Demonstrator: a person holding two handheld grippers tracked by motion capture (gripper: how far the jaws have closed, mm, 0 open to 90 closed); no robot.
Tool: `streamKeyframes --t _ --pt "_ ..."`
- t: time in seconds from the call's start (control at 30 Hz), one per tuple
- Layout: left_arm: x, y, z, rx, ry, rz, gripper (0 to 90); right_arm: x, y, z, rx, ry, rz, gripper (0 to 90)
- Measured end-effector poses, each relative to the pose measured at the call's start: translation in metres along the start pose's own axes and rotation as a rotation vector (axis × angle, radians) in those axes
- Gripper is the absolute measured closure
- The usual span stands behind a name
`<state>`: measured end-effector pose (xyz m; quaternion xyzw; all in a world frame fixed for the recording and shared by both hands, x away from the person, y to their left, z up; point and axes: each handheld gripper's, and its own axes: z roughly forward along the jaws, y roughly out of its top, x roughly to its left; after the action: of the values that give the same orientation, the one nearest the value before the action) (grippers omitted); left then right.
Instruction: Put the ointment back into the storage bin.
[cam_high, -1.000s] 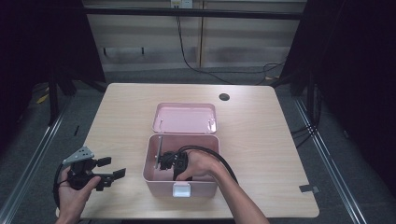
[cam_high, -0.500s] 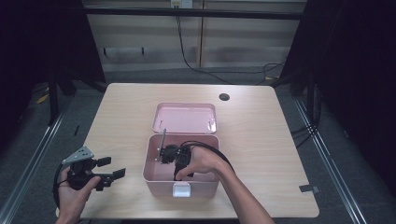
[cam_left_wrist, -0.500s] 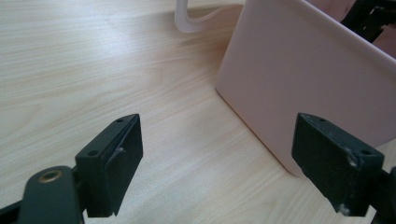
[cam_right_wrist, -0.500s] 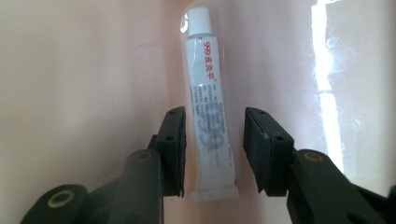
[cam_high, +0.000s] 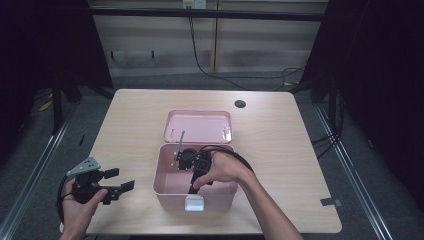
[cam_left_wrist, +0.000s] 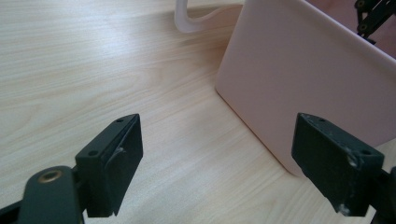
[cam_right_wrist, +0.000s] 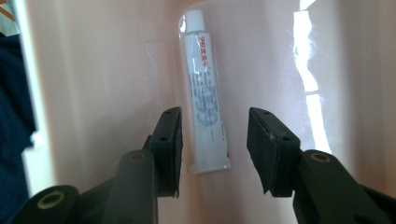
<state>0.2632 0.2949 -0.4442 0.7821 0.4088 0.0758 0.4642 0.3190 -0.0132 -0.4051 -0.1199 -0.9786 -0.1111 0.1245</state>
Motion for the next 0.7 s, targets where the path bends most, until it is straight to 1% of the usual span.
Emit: streamKeyframes --t 0.03,0.07,0.17,0.2,0.3,0.37,0.43,0.5,0.7 --pt "0.000 0.000 0.000 0.000 0.000 0.000 16.7 0.001 -0.001 -0.003 0.004 -0.003 -0.003 56.6" --pt "0.000 0.000 0.000 0.001 0.000 0.001 16.7 0.002 -0.002 -0.008 -0.001 -0.010 0.006 56.5" --pt "0.000 0.000 0.000 0.000 0.000 0.000 16.7 0.002 -0.004 -0.012 -0.007 -0.021 0.004 56.6" --pt "0.000 0.000 0.000 0.001 0.001 0.000 16.7 0.002 -0.006 -0.017 -0.007 -0.025 0.005 56.5" --pt "0.000 0.000 0.000 0.001 0.000 0.001 16.7 0.002 -0.007 -0.019 -0.008 -0.032 -0.002 56.4" --pt "0.000 0.000 0.000 0.003 0.002 0.002 16.7 0.004 -0.008 -0.025 -0.012 -0.037 0.001 56.2" --pt "0.000 0.000 0.000 0.003 0.002 0.003 16.7 0.004 -0.010 -0.028 -0.003 -0.044 0.002 55.9" --pt "0.000 0.000 0.000 0.004 0.004 0.002 16.7 0.004 -0.011 -0.029 -0.010 -0.041 0.002 55.9" --pt "0.000 0.000 0.000 0.005 0.004 0.003 16.7 0.005 -0.016 -0.038 -0.017 -0.049 0.016 55.6"
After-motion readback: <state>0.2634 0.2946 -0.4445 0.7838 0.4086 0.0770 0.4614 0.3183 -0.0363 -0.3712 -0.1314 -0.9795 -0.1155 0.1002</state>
